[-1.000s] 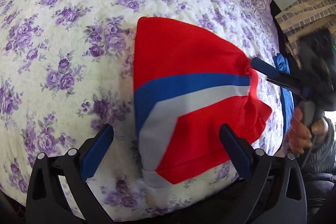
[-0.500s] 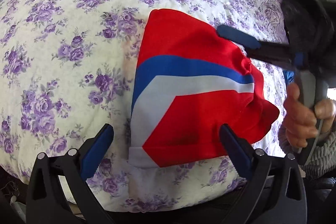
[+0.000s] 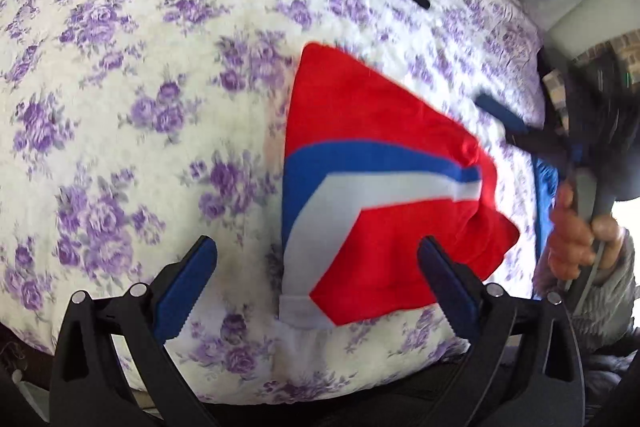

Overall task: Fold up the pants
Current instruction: 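Grasp the red striped bundle with the right gripper while the left gripper grasps its other end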

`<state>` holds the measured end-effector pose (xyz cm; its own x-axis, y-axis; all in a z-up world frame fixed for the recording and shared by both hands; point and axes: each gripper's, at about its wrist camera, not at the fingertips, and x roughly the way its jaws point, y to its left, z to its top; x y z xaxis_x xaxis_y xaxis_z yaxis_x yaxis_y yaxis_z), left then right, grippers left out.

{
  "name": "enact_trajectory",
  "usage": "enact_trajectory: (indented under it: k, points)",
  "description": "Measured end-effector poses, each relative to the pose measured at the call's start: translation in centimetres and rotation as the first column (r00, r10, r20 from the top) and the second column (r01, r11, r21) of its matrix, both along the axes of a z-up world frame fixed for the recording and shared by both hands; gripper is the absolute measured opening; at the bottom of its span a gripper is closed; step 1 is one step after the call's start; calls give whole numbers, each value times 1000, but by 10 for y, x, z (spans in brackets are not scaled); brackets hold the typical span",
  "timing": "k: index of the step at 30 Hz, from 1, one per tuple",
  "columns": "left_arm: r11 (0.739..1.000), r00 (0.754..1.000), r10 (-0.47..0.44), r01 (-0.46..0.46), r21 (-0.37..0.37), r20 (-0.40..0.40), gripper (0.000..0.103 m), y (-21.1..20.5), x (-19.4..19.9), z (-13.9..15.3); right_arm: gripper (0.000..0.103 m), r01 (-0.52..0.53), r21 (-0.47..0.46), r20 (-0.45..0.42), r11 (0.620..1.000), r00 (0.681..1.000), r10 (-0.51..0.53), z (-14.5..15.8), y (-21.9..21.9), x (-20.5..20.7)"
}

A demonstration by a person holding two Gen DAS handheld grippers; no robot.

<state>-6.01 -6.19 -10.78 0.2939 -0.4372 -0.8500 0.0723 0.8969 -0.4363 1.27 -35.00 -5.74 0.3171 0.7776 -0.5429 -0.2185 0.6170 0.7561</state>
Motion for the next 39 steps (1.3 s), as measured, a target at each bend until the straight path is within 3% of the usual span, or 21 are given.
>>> enact_trajectory:
  k: [5,8,11,18,31,34,36,39]
  points:
    - [999,1000,-5,4,-53,-17,98,6,21,-4,96,145,-85,-111,986,982,-154,-34,-72,-43]
    - [998,999,-35,34,-61,-21,98,-2,30,-6,96,191,-118,-169,975,963,-209,-56,-87,-69]
    - [996,996,-78,77,-55,-32,98,-17,38,-12,96,213,-90,-205,973,952,-227,-71,-89,-82]
    - [991,987,-136,134,-27,-82,98,-24,44,-33,96,175,-56,-186,983,965,-183,-82,-66,-72]
    - [987,983,-163,160,-32,-86,98,-28,47,-40,97,49,-34,-122,998,991,-52,-86,-23,-39]
    - [983,981,-181,179,-34,-68,98,-31,46,-37,88,58,10,-141,998,988,-56,-88,-40,-43]
    - [981,979,-195,194,-32,-51,98,-33,46,-34,77,79,1,-163,997,984,-78,-90,-51,-47]
    - [980,978,-199,198,-21,-58,99,-34,48,-40,71,89,-25,-185,996,978,-92,-94,-57,-48]
